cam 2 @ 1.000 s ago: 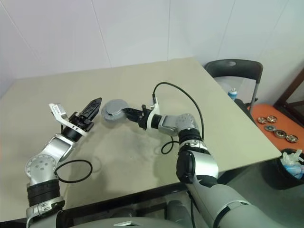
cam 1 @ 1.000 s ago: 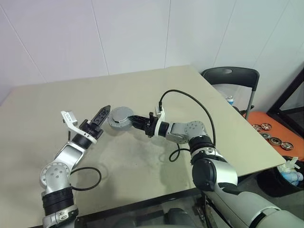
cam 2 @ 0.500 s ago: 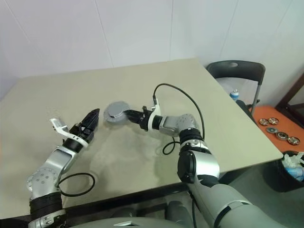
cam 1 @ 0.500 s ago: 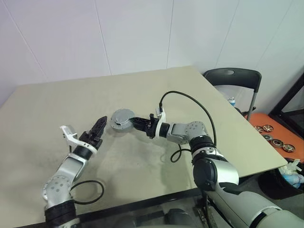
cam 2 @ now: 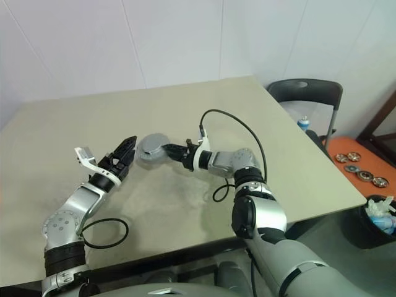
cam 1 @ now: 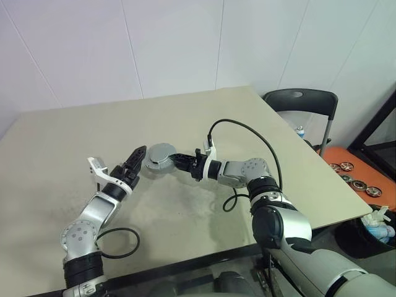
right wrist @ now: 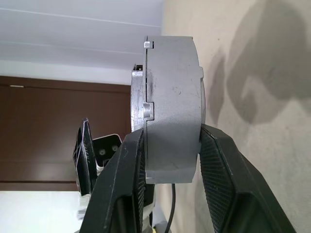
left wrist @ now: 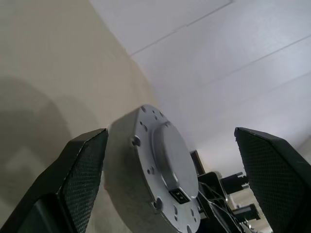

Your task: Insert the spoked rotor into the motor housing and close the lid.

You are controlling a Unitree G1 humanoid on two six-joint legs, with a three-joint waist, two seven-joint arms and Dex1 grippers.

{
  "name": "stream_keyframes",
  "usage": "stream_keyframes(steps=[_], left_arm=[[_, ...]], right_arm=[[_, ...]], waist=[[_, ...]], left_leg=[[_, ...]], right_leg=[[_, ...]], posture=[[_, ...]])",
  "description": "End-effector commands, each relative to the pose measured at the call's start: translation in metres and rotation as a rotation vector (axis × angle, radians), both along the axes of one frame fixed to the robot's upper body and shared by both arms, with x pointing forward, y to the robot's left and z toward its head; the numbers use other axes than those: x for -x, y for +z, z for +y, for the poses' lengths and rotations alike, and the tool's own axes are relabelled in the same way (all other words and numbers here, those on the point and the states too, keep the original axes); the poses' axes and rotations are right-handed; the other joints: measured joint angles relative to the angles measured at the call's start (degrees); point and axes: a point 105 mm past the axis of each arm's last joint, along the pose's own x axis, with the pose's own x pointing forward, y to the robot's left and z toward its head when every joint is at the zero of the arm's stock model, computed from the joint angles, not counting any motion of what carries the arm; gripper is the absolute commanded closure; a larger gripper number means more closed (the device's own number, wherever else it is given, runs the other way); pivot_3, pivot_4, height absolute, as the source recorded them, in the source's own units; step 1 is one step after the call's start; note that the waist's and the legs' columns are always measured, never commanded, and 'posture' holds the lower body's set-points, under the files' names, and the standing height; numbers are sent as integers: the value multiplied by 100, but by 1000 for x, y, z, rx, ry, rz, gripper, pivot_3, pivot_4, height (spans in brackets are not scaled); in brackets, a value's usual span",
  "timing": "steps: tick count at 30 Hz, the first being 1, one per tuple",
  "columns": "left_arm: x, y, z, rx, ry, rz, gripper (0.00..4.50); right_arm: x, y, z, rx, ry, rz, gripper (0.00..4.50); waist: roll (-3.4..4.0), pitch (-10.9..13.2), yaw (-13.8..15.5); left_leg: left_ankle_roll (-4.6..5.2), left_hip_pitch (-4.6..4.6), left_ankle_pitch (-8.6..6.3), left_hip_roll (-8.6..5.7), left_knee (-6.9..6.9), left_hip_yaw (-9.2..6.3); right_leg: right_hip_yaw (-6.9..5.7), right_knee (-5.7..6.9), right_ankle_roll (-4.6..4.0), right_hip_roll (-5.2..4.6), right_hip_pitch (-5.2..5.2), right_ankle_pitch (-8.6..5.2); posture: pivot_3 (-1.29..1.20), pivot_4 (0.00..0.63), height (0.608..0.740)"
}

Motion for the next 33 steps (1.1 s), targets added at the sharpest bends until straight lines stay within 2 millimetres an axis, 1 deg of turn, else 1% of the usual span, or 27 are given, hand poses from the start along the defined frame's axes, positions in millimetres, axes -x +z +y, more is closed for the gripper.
stream_keyframes(steps=[1,2,4,6,10,14,19,25,28,31,32,33], left_arm=[[-1,0,-9,-1,-15,-2,47],[-2,-1,-12,-1,-17,-1,47],[-5,-1,-20,2,-24,-2,47],[-6,0,-26,0,-35,-6,47],[-6,1,-29,-1,-54,-17,47],[-7,-2,-25,21,-52,-29,47],[-13,-3,-23,32,-52,-46,47],[-24,4,-26,46,-43,-76,47],[-26,4,-30,47,-65,-82,678],[-25,3,-34,57,-98,-83,1586],[-25,3,-35,59,-105,-84,1794],[-24,2,-35,59,-108,-84,1794]], right_arm=[[-7,29,0,-86,-4,-73,3252],[-7,32,1,-98,-1,-73,3252],[-7,48,3,-168,15,-83,3252],[-4,57,6,-197,37,-97,3252],[-2,56,10,-189,44,-97,3252],[0,54,11,-184,49,-95,3252],[1,51,12,-169,51,-89,3252],[-1,50,12,-155,39,-91,3252],[-2,48,12,-147,33,-90,3252],[-3,47,12,-141,27,-87,3252],[-3,47,12,-140,26,-87,3252],[-3,47,12,-140,26,-87,3252]], waist=[[0,0,1],[0,0,11],[0,0,34],[0,1,50],[0,1,58],[0,1,59],[0,1,126],[0,1,137],[0,1,135],[0,1,126],[0,1,127],[0,1,128]], left_leg=[[0,0,0,0,1,0],[0,0,0,-1,1,0],[0,-1,0,-2,3,0],[1,-2,-1,-2,3,0],[2,-1,-1,0,2,-1],[4,-2,-2,-1,2,0],[4,-2,-2,-1,4,0],[3,-3,-2,-1,4,0],[3,-4,-2,-1,4,0],[3,-4,-2,-1,3,0],[4,-4,-3,-1,3,0],[4,-4,-3,-1,3,0]], right_leg=[[0,0,0,0,0,0],[0,-1,0,0,1,0],[0,-1,0,-1,1,0],[0,-2,0,-1,1,0],[0,-1,0,0,0,0],[0,-1,0,0,0,0],[0,-2,0,0,0,0],[0,-2,0,0,0,0],[0,-3,0,0,-1,0],[0,-4,0,0,-1,0],[0,-4,0,0,-2,0],[0,-3,0,0,-2,0]], posture=[[0,0,740],[0,0,740],[0,0,740],[0,0,740],[0,0,740],[0,0,740],[0,0,740],[0,0,740],[0,0,740],[0,0,740],[0,0,740],[0,0,740]])
